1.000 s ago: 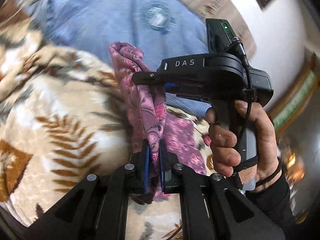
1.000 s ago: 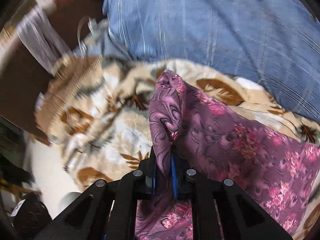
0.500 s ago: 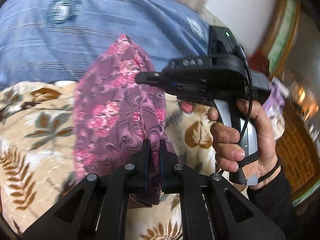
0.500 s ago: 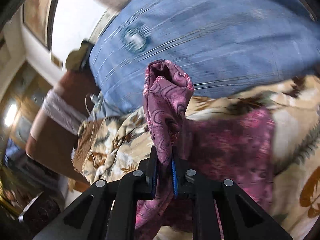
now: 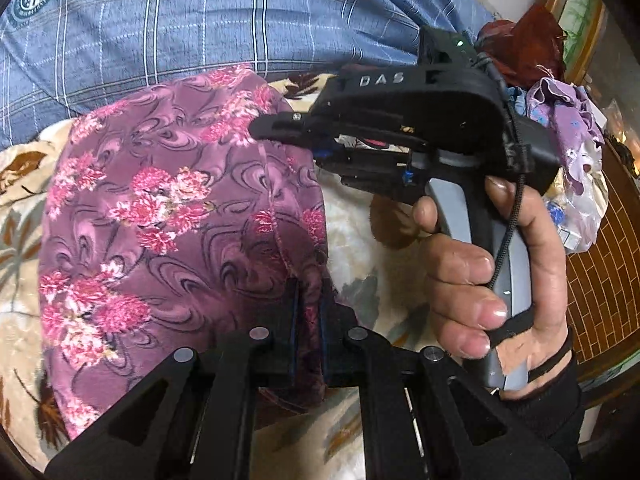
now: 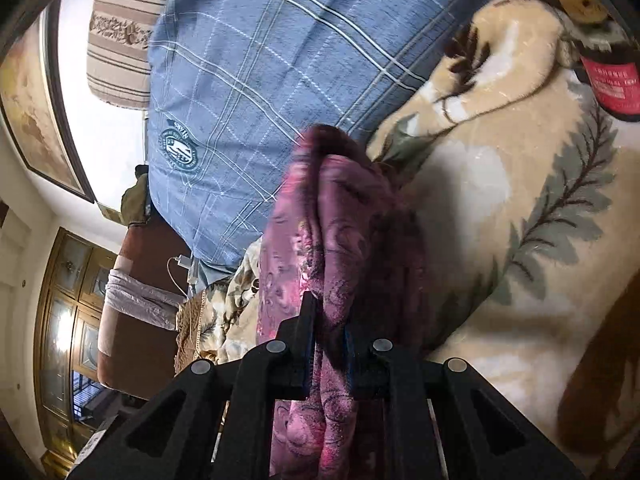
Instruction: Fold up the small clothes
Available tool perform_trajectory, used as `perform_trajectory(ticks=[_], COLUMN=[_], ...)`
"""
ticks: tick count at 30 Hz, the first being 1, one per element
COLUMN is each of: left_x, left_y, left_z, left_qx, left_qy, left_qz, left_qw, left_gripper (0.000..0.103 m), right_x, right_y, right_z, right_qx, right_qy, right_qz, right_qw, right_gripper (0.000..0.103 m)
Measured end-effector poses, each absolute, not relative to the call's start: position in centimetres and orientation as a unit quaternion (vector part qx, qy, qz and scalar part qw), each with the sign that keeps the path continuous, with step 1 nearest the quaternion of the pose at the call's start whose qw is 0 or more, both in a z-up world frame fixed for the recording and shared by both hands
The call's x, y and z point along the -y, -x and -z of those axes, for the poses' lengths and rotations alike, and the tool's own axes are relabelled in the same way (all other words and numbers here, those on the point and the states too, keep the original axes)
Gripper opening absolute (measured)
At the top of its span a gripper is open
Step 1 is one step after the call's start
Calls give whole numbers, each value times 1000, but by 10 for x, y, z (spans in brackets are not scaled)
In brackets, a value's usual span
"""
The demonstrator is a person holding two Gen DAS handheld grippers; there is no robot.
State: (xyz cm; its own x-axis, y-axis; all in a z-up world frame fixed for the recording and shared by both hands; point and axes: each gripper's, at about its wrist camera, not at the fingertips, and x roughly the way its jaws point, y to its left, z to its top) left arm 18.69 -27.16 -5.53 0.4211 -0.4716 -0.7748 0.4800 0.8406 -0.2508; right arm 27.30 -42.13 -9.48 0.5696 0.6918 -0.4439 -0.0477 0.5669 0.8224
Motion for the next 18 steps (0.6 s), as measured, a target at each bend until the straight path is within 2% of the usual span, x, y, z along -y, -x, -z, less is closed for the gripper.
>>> perform_trajectory(ticks=[2,6,7,8,9,10,11,14,18], left_x=[274,278,270,258,246,228,215,156,92], left_y=[-188,-187,-184,-179,-175,-166,-160,-136,-137], left_z=[61,77,72,66,61,53,47,36,50], left_qx=[-458,-472,-474,-474,-472,-466,-459,-449,-467], left_qy=[-11,-25,-7,21,44,68,81,117,191], left_qz=[277,299,309,322,330,329,320,276,215], left_qw=[845,829,824,819,816,818,825,842,836], left_gripper=[6,11,16,27,35,54,62,63,64], right_x=[419,418,421,427,431,434,435,431,416], right_y=[-273,-280,-281,-277,-271,-264,-257,-224,-174], right_z=[92,113,120,124,121,114,106,79,80], right_qx=[-399,-435,-446,-447,-440,-429,-419,-377,-350], right_qy=[-392,-363,-366,-381,-389,-385,-372,-345,-362], right_qz=[-235,-185,-168,-156,-149,-141,-130,-106,-113], right_qw=[795,803,799,794,796,805,818,853,857], right_gripper=[12,21,25,32,35,35,38,52,55])
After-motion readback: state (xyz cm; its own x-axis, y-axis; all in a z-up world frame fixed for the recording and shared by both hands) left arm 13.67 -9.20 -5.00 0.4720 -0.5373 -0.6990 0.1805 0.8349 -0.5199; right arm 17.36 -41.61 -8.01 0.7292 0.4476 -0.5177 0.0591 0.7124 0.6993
